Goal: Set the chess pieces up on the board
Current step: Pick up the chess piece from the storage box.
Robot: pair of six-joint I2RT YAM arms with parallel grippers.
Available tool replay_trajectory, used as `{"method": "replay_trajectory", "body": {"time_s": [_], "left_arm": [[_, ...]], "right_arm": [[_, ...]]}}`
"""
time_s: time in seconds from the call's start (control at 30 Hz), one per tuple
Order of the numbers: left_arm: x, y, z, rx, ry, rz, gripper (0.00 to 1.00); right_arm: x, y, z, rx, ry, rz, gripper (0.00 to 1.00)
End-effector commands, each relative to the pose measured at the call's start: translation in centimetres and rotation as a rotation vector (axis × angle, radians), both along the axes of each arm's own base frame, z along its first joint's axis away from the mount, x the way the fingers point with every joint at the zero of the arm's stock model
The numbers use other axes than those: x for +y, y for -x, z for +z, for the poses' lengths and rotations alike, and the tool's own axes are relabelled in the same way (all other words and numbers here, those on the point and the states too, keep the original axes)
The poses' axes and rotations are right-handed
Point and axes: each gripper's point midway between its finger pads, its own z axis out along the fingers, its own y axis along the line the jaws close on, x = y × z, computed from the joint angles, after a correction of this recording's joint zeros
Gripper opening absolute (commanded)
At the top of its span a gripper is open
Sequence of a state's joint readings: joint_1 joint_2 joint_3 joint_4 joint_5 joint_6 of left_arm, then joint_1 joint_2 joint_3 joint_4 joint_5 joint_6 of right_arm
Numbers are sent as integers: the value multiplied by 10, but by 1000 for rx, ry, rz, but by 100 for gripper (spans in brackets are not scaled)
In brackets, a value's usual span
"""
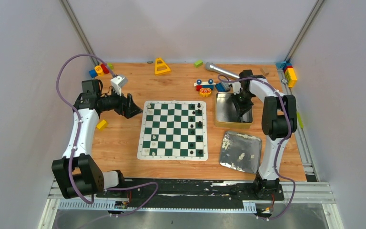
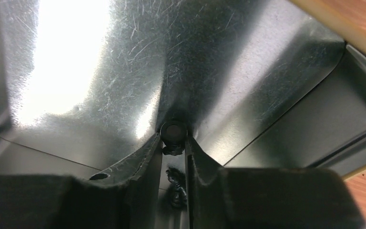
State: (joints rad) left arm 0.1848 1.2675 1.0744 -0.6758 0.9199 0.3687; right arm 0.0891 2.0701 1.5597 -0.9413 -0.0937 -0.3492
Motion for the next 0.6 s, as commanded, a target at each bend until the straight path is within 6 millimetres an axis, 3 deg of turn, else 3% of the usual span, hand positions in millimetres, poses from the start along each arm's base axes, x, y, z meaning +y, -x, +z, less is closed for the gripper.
{"method": "replay_trajectory", "body": {"time_s": [0.0, 0.13, 0.3, 0.43, 0.57], "left_arm": [[0, -11, 18, -72, 8, -18, 100], [0, -13, 19, -73, 10, -18, 100], [-4, -14, 23, -93, -1, -40, 100], [-19, -12, 22, -113, -35, -100, 100], [-47, -10, 23, -139, -53, -203, 100]], "right_arm": [[7, -7, 3, -1, -33, 11, 21], [12, -15, 13, -30, -62, 6, 12], [24, -29, 44, -113, -130, 20, 5], [39, -30, 68, -161, -218, 50, 1], [56, -25, 86, -188, -316, 107, 0]]}}
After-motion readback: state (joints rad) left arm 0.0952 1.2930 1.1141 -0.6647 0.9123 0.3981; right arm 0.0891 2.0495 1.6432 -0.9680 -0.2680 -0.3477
